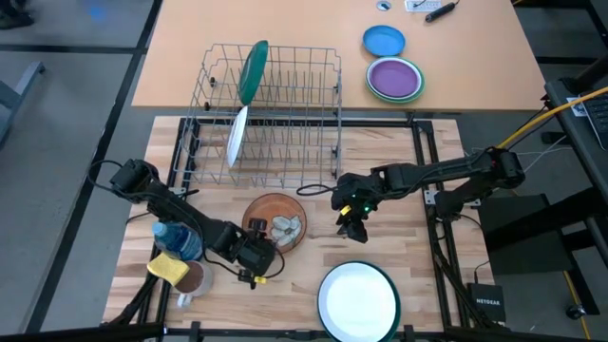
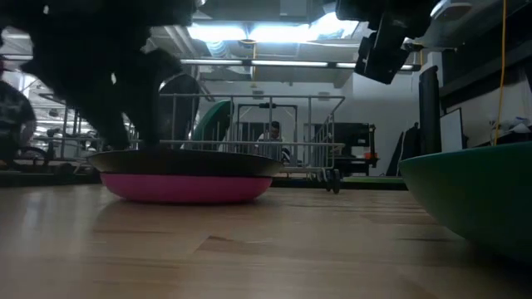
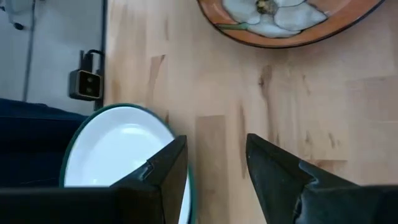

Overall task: Sort dishes
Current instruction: Put the brown plate on the dish rack

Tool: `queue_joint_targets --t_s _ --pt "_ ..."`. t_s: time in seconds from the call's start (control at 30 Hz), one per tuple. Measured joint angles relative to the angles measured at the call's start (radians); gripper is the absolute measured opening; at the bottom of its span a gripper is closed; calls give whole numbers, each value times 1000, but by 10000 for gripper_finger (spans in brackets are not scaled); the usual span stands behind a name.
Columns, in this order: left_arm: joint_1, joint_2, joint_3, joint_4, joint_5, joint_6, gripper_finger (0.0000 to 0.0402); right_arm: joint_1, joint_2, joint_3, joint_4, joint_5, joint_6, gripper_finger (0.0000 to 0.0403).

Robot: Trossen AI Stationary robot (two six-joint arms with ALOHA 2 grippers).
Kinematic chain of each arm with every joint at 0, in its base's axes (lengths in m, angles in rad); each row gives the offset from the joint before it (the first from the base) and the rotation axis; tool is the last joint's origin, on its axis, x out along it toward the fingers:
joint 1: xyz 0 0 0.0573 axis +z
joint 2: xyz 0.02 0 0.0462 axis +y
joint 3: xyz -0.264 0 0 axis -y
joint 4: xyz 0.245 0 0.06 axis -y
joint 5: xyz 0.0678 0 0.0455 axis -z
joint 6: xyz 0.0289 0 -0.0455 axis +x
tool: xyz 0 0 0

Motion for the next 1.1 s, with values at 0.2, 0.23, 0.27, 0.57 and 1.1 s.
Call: queue_joint_targets --t_s 0.2,0.23,0.27,0.57,1.1 --pt "0 8 -50 -1 -1 0 187 0 0 0 -2 3 -2 168" --pt "0 8 -56 6 -2 0 187 0 0 0 -2 3 -2 168" --pt "0 8 -60 11 -3 0 187 0 0 0 -1 3 -2 168" --pt "3 30 -98 15 -29 79 184 0 0 0 1 13 0 168" --pt "0 54 -99 98 -130 134 23 0 0 0 1 14 2 168"
